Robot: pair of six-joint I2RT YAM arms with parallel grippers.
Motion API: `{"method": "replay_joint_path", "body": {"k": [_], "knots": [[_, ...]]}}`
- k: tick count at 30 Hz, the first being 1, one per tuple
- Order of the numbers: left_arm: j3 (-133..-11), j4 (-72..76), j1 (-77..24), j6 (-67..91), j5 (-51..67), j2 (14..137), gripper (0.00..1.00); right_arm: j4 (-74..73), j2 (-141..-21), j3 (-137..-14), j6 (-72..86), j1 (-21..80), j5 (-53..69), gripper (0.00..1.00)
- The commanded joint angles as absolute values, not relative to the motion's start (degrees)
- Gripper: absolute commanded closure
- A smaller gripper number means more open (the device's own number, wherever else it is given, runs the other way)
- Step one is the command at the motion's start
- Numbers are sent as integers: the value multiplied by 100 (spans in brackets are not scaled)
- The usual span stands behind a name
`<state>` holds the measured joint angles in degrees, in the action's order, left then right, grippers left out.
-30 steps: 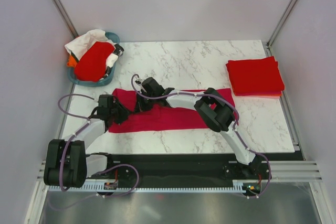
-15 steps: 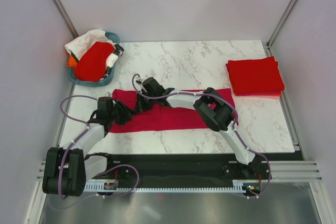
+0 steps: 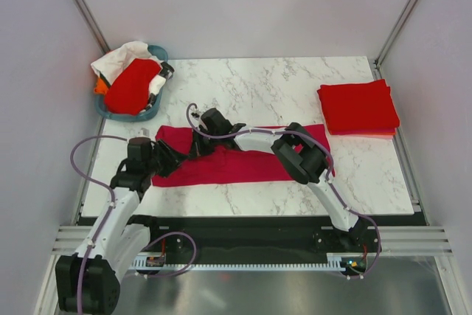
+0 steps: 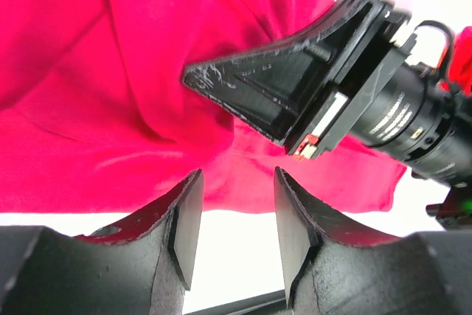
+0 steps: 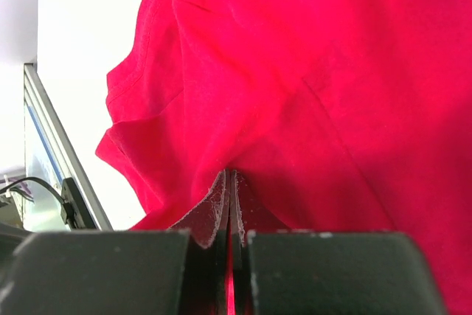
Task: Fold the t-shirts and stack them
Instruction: Fold the tshirt
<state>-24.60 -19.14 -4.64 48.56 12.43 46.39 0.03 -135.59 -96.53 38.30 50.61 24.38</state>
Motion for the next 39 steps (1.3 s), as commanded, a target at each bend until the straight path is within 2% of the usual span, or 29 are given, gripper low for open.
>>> {"method": "replay_joint_path", "body": {"k": [1, 8, 11, 14, 15, 18, 21, 31, 39], "knots": [[-2987, -2610, -475, 4764, 730, 4640, 49, 167, -13658, -9721, 3850, 5054, 2566, 100], [-3261, -2734, -475, 4702, 440, 4667, 47, 176, -13588, -9703, 3867, 5054, 2637, 100], [-3313, -2567, -466, 4693, 369, 5149, 47, 184, -13404, -9651, 3850, 5054, 2672, 99], [-3445, -2409, -466, 4693, 264, 5650, 48, 158, -13035, -9431, 3841, 5036, 2523, 82], [-3471, -2365, -466, 4693, 238, 5721, 48, 132, -12947, -9370, 3850, 5019, 2444, 70], [-3498, -2162, -457, 4711, 150, 5836, 48, 88, -12517, -9045, 3893, 4966, 2312, 61], [-3472, -1908, -466, 4729, 53, 5880, 48, 27, -12051, -8597, 3850, 4948, 1996, 57], [-3533, -854, -466, 4685, 466, 7118, 51, -220, -11101, -7297, 4296, 4966, 1380, 56], [-3656, -606, -466, 4580, 413, 7813, 53, 1274, -11118, -6320, 5563, 5177, 1195, 55]]}}
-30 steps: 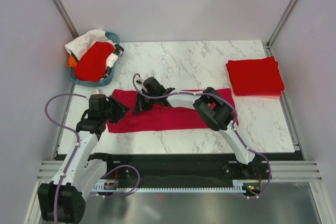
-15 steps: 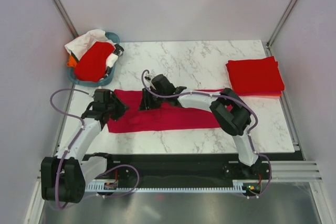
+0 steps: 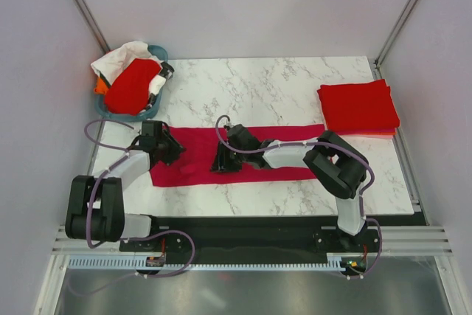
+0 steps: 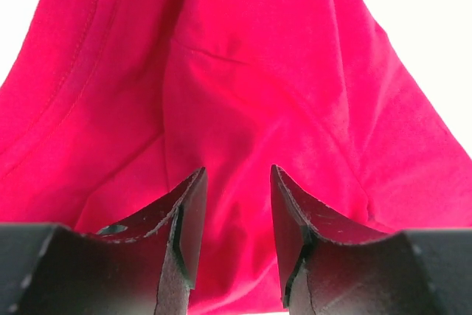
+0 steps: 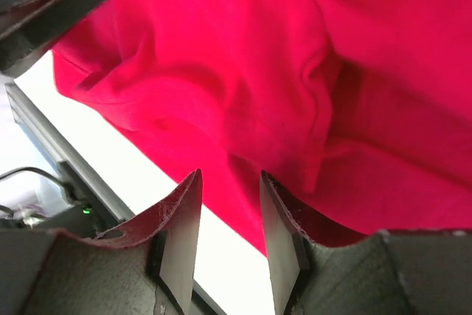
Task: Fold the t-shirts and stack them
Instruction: Fold the tshirt
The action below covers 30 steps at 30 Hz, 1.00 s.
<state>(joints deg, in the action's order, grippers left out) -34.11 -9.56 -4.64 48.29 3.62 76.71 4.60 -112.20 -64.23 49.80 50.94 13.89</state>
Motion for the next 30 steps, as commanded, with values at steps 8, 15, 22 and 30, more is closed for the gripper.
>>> {"method": "replay_joint_path", "body": {"k": [8, 15, 22, 30], "knots": [[-3586, -519, -475, 4500, 439, 8112, 54, 1450, -11233, -6346, 5906, 5177, 783, 54], [-3595, -483, -475, 4421, 554, 8165, 54, 1064, -11233, -6539, 5784, 5203, 379, 55], [-3577, -475, -483, 4316, 422, 8139, 55, 36, -10872, -7013, 4118, 5607, -534, 62], [-3577, -483, -483, 4245, 352, 8104, 55, 261, -10302, -6734, 1594, 6011, -1203, 58]]}}
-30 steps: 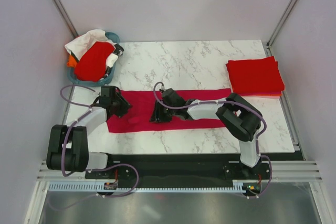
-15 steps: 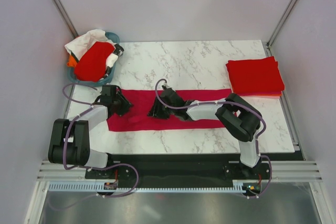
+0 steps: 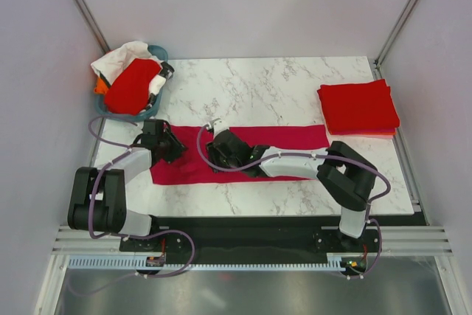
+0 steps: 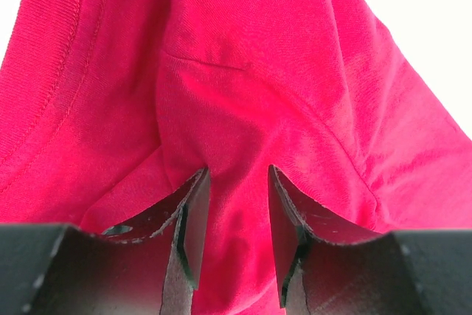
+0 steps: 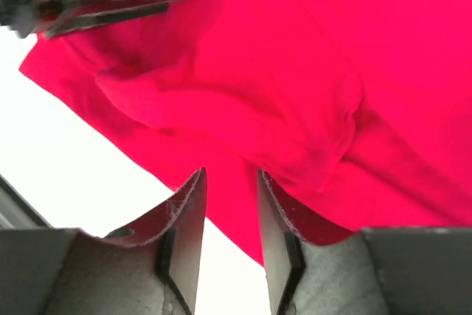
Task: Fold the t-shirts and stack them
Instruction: Fold the tshirt
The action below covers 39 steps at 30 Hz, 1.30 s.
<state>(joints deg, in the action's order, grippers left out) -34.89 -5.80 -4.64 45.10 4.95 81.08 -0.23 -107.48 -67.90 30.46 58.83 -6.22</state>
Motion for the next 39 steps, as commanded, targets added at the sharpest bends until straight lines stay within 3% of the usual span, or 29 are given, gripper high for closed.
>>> {"method": "replay_joint_path", "body": {"k": [1, 5, 6, 7, 18, 30, 39], "knots": [[-3586, -492, -483, 4236, 334, 8104, 55, 429, -10240, -6463, 1243, 6134, -1326, 57], [-3595, -483, -483, 4236, 316, 8104, 55, 475, -10195, -6486, 634, 6179, -1521, 59], [-3595, -483, -483, 4228, 316, 8112, 55, 553, -10282, -6486, 354, 6179, -1103, 48], [-3595, -492, -483, 4236, 325, 8138, 55, 684, -10327, -6512, 230, 6205, -968, 45], [-3840, -791, -475, 4377, 387, 8552, 55, 1941, -11003, -6399, -1370, 7162, -1345, 47], [-3876, -861, -475, 4465, 483, 8596, 55, 2347, -11890, -6995, -1714, 7348, -2433, 49], [-3876, -853, -475, 4456, 510, 8587, 55, 2505, -12014, -7145, -1661, 7348, -2487, 50]]}}
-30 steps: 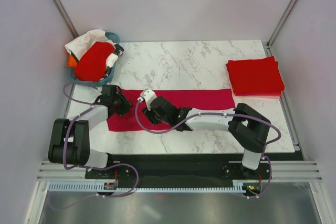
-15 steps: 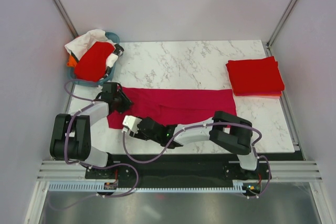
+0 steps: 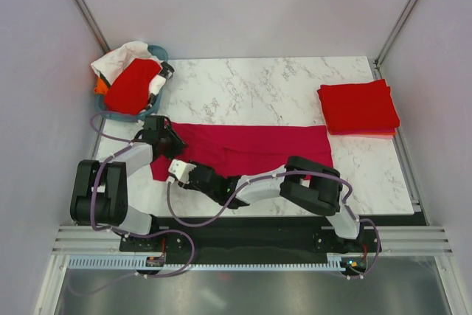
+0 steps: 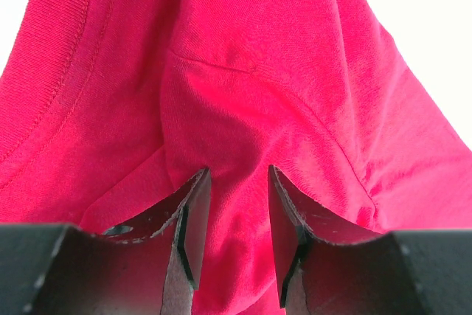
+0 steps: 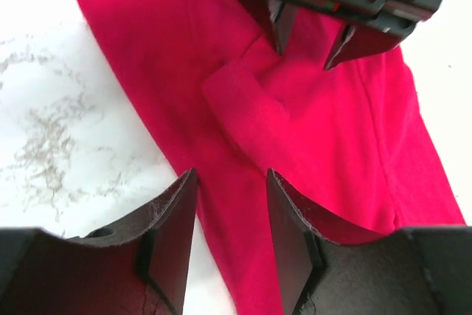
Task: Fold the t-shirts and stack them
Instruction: Fold the tshirt
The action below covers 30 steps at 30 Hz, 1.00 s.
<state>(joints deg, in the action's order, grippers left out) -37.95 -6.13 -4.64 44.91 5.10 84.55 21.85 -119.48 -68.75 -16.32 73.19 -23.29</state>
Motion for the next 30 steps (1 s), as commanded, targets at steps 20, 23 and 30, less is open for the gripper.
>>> {"method": "replay_joint_path", "body": {"k": [20, 23, 30], "knots": [[-3902, -861, -475, 4456, 510, 8657, 55, 2619, -12577, -7559, -1415, 7084, -2505, 54], [-3902, -861, -475, 4447, 483, 8657, 55, 2672, -12551, -7559, -1336, 7058, -2514, 64], [-3902, -861, -475, 4439, 475, 8657, 55, 2540, -12261, -7462, -1266, 7031, -2514, 93]]}}
